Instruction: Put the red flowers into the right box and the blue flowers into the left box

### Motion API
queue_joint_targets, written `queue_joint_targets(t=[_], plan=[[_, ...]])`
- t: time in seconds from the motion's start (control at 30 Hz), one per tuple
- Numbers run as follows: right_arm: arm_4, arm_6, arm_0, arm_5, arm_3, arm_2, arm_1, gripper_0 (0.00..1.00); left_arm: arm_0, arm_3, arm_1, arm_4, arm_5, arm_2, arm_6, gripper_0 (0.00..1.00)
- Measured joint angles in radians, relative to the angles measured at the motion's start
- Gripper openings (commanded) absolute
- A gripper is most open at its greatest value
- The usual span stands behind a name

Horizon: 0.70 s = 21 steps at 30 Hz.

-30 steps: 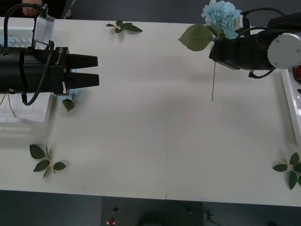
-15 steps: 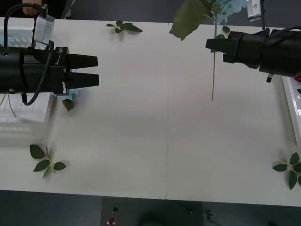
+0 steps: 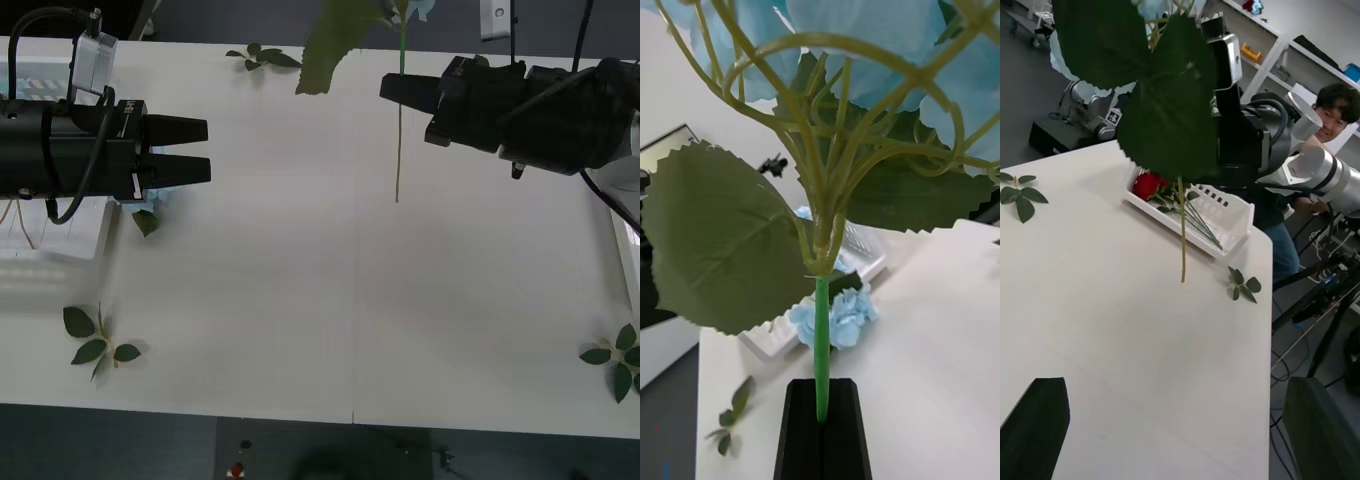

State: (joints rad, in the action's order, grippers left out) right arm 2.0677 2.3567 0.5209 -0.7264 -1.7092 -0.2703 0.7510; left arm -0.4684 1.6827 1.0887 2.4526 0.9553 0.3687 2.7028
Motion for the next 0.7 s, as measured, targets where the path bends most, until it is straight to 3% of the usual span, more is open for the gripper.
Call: queue_joint_targets(t=[0.7], plan=[[-0.003,0.020,0.012,0.027,-0.013,0.000,-0.113,0.00,0.000,0.000,0.000,0.000,0.000,0.000,0.000,0.83]])
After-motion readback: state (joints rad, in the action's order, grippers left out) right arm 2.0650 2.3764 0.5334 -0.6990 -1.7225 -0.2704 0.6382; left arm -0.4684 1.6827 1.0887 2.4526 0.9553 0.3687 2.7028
